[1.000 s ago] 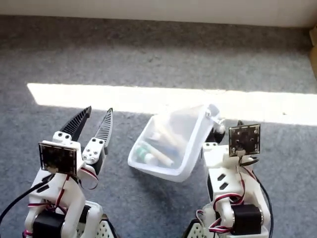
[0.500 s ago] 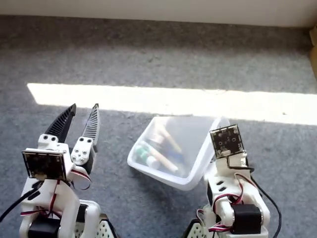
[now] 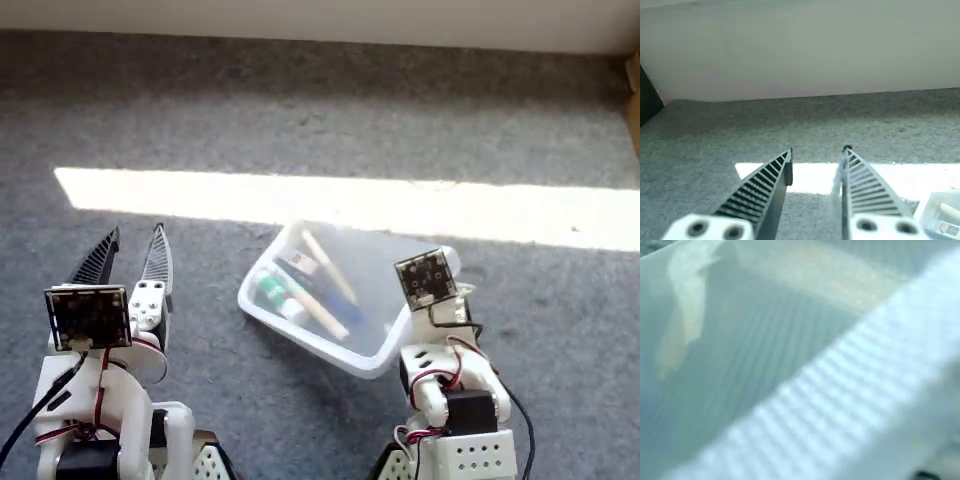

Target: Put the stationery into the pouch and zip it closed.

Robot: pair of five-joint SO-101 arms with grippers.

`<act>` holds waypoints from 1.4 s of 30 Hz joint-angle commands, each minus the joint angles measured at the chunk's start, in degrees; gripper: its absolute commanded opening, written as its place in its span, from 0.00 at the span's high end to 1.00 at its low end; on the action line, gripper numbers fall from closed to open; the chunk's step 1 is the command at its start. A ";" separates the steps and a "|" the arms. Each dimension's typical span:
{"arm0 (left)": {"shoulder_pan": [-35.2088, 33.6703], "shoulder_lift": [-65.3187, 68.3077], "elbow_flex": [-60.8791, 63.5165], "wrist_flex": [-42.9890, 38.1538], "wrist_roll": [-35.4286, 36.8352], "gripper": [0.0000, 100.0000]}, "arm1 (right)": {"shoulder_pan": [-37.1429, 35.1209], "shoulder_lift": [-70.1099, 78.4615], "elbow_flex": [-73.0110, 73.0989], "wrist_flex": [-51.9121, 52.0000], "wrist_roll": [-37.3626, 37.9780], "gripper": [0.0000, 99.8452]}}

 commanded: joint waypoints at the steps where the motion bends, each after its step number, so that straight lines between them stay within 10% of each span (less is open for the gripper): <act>1: -4.44 -0.13 1.19 0.09 -0.44 0.84 | -4.26 0.40 -1.63 -4.26 -1.93 0.75; 28: -11.91 -0.13 4.09 3.25 9.23 0.84 | -29.05 35.56 -6.55 -65.36 -18.46 0.75; 42: -18.51 -0.13 4.53 3.52 11.69 0.83 | -22.55 38.02 -11.74 -45.49 -18.37 0.75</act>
